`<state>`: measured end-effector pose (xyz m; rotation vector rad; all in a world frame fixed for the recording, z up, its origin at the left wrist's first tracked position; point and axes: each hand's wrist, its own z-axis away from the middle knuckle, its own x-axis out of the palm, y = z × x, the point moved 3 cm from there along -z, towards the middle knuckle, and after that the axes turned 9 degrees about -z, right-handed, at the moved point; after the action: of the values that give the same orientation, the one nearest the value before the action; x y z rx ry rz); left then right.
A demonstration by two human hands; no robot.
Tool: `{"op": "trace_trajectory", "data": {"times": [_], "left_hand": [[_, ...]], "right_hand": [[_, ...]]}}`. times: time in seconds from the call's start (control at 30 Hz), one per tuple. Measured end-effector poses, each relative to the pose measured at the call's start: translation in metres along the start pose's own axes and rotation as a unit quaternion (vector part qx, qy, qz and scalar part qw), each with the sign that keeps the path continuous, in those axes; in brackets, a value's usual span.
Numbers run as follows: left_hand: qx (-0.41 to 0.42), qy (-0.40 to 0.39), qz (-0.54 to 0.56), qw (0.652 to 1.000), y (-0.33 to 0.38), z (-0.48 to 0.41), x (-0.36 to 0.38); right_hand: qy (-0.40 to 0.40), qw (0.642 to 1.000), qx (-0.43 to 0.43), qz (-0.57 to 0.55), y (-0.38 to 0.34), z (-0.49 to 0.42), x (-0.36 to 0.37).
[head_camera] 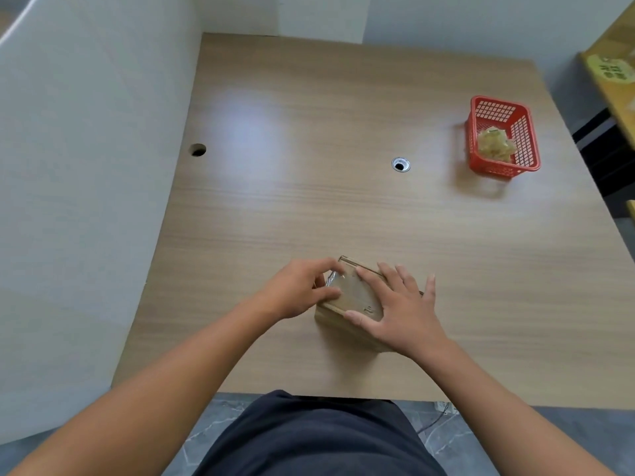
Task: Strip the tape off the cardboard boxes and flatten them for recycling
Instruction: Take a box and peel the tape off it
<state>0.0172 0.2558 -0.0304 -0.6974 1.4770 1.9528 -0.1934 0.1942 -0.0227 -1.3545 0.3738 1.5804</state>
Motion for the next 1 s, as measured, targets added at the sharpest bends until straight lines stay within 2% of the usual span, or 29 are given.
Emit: {"op": "trace_trajectory", "data": {"times": [0.13, 0.23, 0.3, 0.33, 0.4, 0.47, 0.5, 0.53, 0.57, 0.67, 0.73, 0.9, 1.0], "left_hand": [[-0.013, 0.045, 0.012, 0.999, 0.006, -0.004, 0.000], [0.012, 0.035, 0.052, 0.998, 0.011, -0.010, 0.001], [-0.013, 0.015, 0.216, 0.976, 0.007, -0.007, 0.002], [-0.047, 0.009, 0.340, 0.939, 0.003, -0.004, 0.005], [-0.116, 0.010, 0.540, 0.834, -0.006, 0.005, 0.016], [-0.183, 0.041, 0.622, 0.760, -0.013, 0.015, 0.033], [-0.207, 0.058, 0.641, 0.737, -0.014, 0.019, 0.041], [-0.222, 0.072, 0.637, 0.735, -0.013, 0.023, 0.047], [-0.228, 0.085, 0.615, 0.750, -0.011, 0.026, 0.053], [-0.208, 0.115, 0.513, 0.825, -0.003, 0.032, 0.062], [-0.170, 0.140, 0.461, 0.859, 0.007, 0.032, 0.059], [-0.068, 0.224, 0.366, 0.901, 0.038, 0.025, 0.029], [-0.018, 0.220, 0.255, 0.941, 0.061, 0.016, 0.026]], "right_hand": [[-0.010, 1.000, -0.021, -0.013, 0.001, -0.002, 0.003], [0.000, 1.000, -0.031, -0.002, 0.000, -0.006, 0.002], [0.014, 1.000, -0.022, 0.002, 0.001, -0.009, -0.003], [0.019, 1.000, -0.018, -0.001, 0.001, -0.010, -0.006], [0.014, 1.000, -0.021, -0.009, 0.002, -0.011, -0.011], [0.007, 0.999, -0.040, -0.016, -0.002, -0.010, -0.011], [0.006, 0.999, -0.050, -0.019, -0.005, -0.008, -0.011], [0.003, 0.998, -0.057, -0.019, -0.007, -0.007, -0.011], [0.000, 0.998, -0.062, -0.016, -0.009, -0.005, -0.011], [0.006, 0.997, -0.081, -0.011, -0.010, 0.001, -0.013], [0.021, 0.993, -0.106, -0.047, -0.005, 0.004, -0.018], [-0.002, 0.966, -0.137, -0.221, 0.014, 0.006, -0.031], [-0.050, 0.959, -0.134, -0.245, 0.024, 0.008, -0.031]]}}
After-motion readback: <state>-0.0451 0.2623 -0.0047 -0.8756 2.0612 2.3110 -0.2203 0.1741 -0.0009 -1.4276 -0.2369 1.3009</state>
